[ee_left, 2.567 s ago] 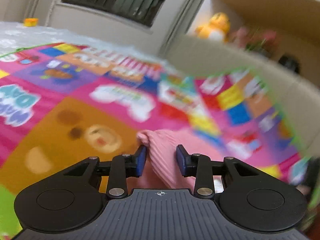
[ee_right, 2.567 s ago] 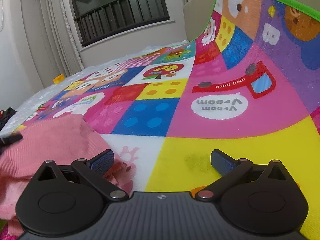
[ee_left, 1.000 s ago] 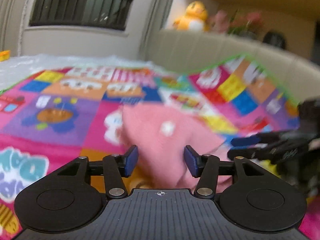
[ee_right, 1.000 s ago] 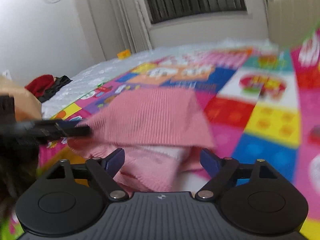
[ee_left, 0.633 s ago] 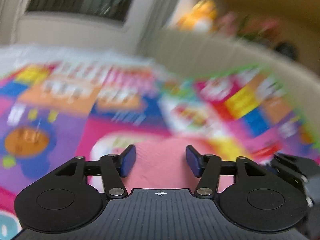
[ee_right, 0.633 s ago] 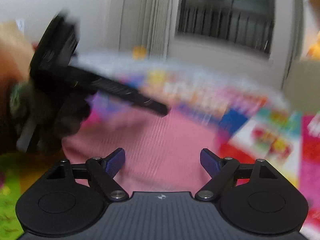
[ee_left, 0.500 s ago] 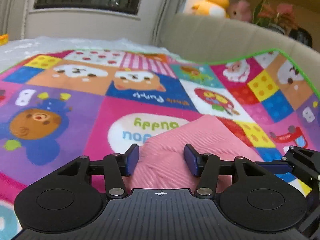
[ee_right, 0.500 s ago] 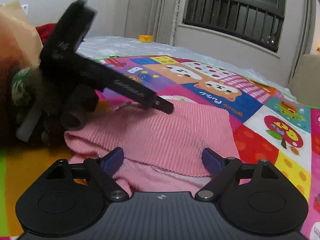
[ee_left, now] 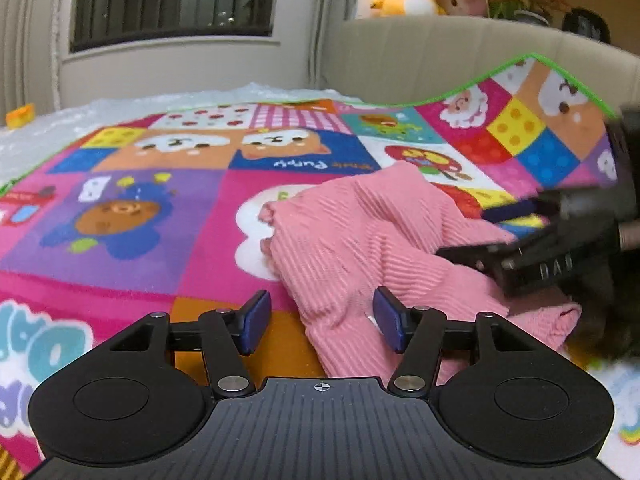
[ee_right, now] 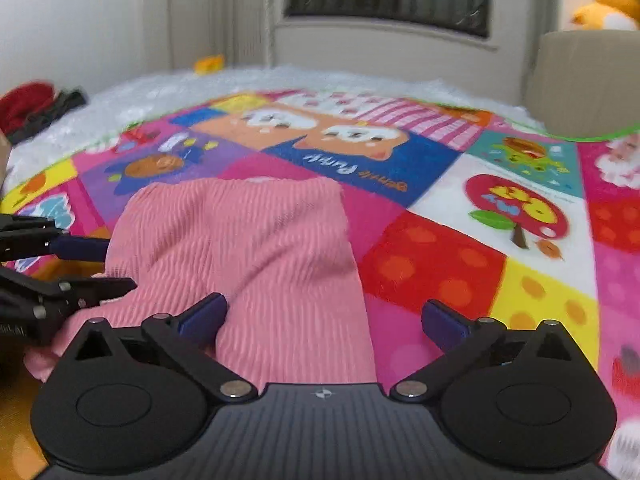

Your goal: Fold clothes

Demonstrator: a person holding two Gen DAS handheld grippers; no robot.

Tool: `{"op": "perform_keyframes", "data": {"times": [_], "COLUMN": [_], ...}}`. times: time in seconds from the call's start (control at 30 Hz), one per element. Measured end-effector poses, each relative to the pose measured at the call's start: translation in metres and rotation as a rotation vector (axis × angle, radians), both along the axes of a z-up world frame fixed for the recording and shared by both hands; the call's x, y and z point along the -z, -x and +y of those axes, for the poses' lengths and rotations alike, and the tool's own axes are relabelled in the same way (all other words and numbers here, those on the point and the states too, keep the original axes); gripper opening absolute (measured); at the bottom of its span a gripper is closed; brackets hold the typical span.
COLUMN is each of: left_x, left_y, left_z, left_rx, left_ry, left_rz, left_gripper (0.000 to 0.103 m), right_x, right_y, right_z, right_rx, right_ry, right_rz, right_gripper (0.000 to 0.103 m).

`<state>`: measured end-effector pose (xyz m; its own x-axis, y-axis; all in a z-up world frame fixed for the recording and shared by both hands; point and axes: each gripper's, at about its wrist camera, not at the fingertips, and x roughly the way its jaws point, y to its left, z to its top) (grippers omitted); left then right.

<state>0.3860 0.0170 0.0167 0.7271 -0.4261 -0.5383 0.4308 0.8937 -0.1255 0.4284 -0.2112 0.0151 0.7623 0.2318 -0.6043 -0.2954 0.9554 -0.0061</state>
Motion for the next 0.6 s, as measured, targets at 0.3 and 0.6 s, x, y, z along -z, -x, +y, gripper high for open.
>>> {"op": "perform_keyframes", "data": {"times": [0.3, 0.6], "left_x": [-0.019, -0.002], "left_y": [0.019, 0.013], "left_z": [-0.003, -0.012], "left_rx": [0.067, 0.062], "left_ry": [0.094, 0.021], "left_rz": [-0.055, -0.005], "left_gripper": [0.073, 0.079], "right_x": [-0.012, 0.002], "right_y": [0.021, 0.055], "right_z": [-0.007, -0.008], "right_rx": [0.029, -0.012], "right_ry": [-0.019, 0.108], "right_rz": [-0.015, 0.026], "right_gripper": [0.103, 0.103]}}
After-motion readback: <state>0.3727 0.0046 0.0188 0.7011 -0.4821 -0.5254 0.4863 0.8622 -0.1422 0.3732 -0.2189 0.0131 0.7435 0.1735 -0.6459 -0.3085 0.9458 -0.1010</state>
